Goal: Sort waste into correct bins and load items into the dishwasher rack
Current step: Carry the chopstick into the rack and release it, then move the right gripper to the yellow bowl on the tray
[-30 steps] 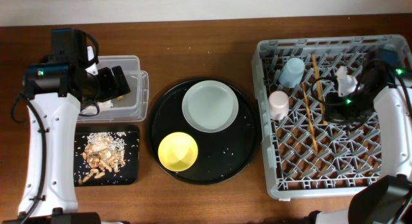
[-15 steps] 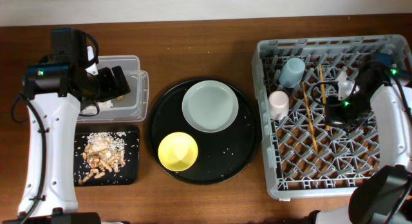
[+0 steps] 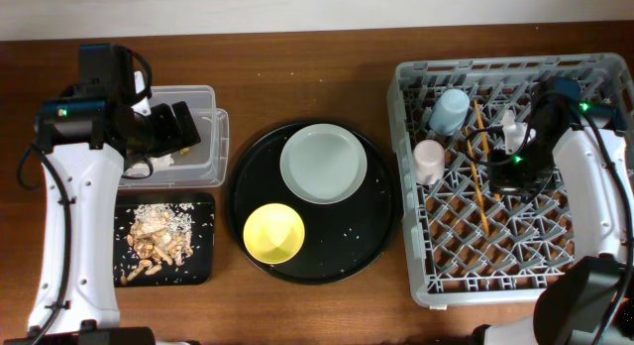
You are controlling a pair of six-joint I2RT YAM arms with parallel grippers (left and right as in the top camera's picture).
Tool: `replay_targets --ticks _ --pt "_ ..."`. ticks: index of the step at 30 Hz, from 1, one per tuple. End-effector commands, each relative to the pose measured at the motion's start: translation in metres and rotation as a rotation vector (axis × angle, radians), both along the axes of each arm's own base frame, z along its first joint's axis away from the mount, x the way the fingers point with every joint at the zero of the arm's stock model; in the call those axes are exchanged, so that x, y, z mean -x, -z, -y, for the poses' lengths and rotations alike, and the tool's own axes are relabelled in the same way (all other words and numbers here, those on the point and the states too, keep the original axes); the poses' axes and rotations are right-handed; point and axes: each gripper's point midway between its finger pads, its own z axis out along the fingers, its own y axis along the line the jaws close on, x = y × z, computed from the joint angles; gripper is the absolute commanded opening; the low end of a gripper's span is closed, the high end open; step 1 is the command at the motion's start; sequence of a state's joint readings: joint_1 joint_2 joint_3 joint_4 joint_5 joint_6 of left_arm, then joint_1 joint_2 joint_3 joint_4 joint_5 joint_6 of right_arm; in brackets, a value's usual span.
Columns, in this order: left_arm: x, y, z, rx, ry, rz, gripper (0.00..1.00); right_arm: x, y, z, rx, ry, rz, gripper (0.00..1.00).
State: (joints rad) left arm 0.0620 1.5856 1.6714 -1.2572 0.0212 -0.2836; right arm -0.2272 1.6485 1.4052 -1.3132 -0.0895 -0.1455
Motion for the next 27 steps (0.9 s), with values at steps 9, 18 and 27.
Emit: replay_targets --ticks 9,18,27 --pt "0.001 -0.002 -0.001 -0.01 -0.002 0.006 1.0 0.001 0.003 0.002 0.02 0.013 -0.011 0.27" --pt "0.001 -0.002 -0.001 -0.01 -0.002 0.006 1.0 -0.016 -0.016 -0.076 -0.382 -0.027 0.079 0.29" --pt "0.001 -0.002 -0.001 -0.01 -0.002 0.006 1.0 -0.005 -0.017 -0.181 -0.403 -0.259 0.045 0.39"
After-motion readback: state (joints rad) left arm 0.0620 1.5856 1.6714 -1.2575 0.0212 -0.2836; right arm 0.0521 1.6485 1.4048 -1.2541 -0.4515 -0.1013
